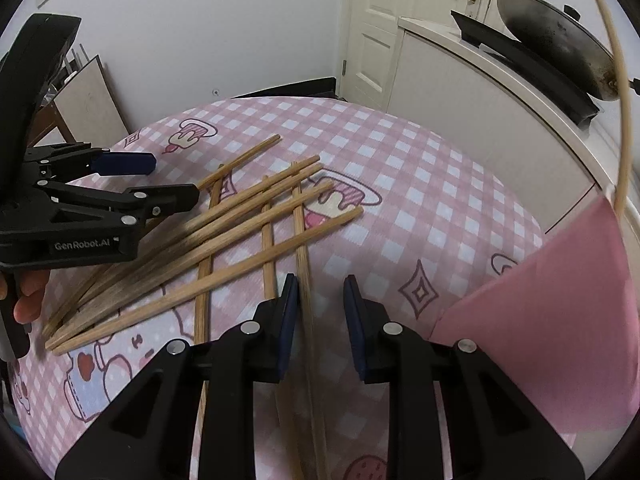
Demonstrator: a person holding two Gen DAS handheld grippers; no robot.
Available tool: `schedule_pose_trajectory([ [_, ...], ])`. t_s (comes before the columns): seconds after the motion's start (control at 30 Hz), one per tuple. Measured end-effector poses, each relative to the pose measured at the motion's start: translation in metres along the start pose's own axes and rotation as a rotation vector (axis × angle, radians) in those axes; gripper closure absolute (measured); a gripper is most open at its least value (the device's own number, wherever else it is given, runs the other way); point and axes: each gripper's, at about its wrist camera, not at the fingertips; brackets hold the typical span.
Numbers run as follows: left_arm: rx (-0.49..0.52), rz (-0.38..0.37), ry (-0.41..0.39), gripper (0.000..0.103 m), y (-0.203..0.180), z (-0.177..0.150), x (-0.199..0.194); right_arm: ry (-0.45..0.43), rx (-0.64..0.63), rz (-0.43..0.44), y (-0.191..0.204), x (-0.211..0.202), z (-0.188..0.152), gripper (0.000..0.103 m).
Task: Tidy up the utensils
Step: 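Grasp a chopstick with the left tool while the right tool grasps another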
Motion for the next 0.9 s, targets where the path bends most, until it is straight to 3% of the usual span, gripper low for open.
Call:
schedule_pose_trajectory([
  [0.27, 0.022, 0.015, 0.015, 0.054, -0.008, 0.012, 0.005, 0.002, 0.019, 0.026, -0.003, 0.005, 0.008, 0.098],
  [0.37, 0.024, 0.019, 0.022, 0.065, -0.011, 0.018, 0.007, 0.003, 0.023, 0.028, -0.003, 0.006, 0.010, 0.098],
  [0.53, 0.035, 0.028, 0.035, 0.068, -0.017, 0.027, 0.010, 0.012, 0.039, 0.034, -0.005, 0.009, 0.016, 0.098],
  [0.73, 0.043, 0.023, 0.025, 0.096, -0.025, 0.030, 0.011, 0.021, 0.038, 0.030, -0.002, 0.012, 0.020, 0.098],
  [0.9, 0.015, 0.021, 0.010, 0.097, -0.022, 0.025, 0.003, -0.013, 0.033, 0.020, 0.003, 0.003, 0.017, 0.099],
])
Point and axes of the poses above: each gripper's, at about its wrist camera, not at the fingertips, and x roughly the way its jaws point, y to its left, z to its top, and after that the axes turned 15 degrees about z, right-handed
